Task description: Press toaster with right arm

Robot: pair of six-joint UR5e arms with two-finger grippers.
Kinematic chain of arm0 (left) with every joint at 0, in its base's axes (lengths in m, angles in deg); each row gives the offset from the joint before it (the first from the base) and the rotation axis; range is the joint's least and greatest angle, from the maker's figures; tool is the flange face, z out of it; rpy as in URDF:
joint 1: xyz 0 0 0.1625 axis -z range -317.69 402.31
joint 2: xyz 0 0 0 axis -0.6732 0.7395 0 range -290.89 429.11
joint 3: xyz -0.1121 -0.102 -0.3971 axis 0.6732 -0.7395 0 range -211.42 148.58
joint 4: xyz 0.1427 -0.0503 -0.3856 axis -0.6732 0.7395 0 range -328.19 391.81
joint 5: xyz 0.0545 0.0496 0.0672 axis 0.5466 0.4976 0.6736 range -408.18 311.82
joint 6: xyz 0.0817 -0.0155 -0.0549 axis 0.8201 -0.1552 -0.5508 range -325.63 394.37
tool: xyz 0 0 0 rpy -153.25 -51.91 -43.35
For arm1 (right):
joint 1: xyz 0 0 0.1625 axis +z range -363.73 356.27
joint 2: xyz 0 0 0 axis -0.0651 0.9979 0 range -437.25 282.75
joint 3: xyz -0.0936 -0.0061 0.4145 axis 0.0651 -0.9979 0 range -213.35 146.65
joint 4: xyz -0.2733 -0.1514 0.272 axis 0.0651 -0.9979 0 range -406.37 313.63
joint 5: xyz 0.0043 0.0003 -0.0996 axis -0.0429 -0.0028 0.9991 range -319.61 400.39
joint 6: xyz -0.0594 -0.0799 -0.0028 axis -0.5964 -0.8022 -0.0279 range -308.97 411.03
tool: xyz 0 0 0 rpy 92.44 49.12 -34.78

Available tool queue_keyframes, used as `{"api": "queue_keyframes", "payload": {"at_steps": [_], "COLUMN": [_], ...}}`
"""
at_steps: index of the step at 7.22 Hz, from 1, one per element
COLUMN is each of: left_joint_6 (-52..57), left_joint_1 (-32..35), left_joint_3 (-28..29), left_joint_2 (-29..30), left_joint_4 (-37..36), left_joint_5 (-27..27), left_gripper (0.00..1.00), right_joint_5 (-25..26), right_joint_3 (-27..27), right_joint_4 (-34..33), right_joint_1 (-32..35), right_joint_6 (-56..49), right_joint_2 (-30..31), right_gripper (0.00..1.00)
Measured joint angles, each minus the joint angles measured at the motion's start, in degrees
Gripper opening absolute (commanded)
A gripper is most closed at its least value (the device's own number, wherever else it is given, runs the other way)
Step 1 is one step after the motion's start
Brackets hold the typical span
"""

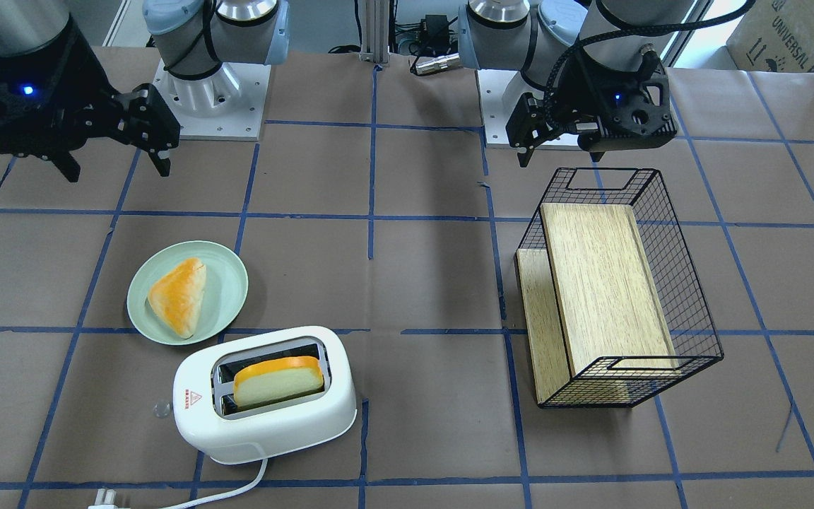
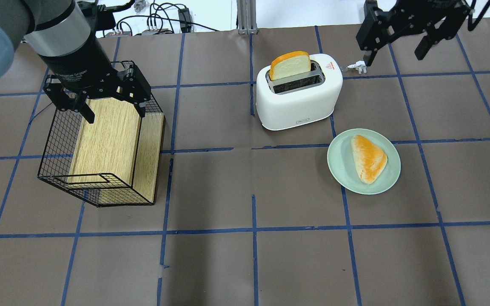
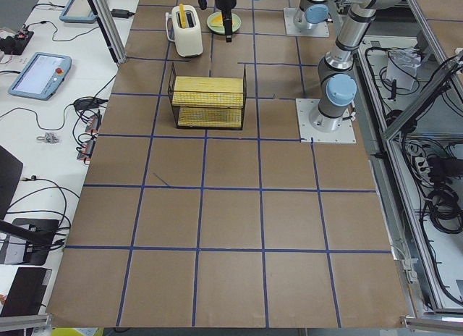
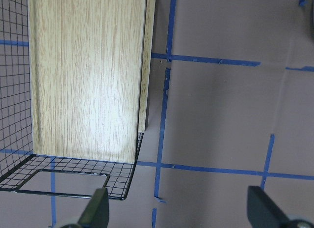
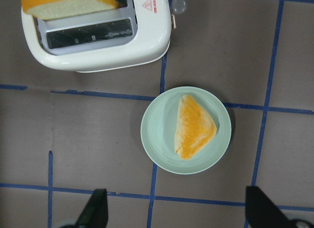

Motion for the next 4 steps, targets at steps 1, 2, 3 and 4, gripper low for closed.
{"api": "queue_keyframes", "payload": {"at_steps": [1, 2, 3, 4], "left_joint_6": [0.00, 0.00, 0.00, 0.00], "left_joint_1": [0.00, 0.00, 0.00, 0.00], "left_joint_3": [0.00, 0.00, 0.00, 0.00], "left_joint_2": [0.00, 0.00, 0.01, 0.01], "left_joint_4": [-0.02, -0.03, -0.01, 0.00], "left_joint_5": [0.00, 0.00, 0.00, 0.00], "left_gripper": [1.00, 1.00, 1.00, 1.00], "right_joint_5": [0.77, 1.70, 2.86, 3.60], "right_joint_3": [2.91, 3.91, 4.39, 4.83], "right_joint_4": [-0.59, -0.75, -0.80, -0.82], "right_joint_1": [-0.08, -0.10, -0.12, -0.16], "right_joint_6": [0.30, 0.49, 0.61, 0.69], "right_joint_2": [2.12, 2.88, 3.07, 3.06], "right_gripper": [1.00, 1.00, 1.00, 1.00]}}
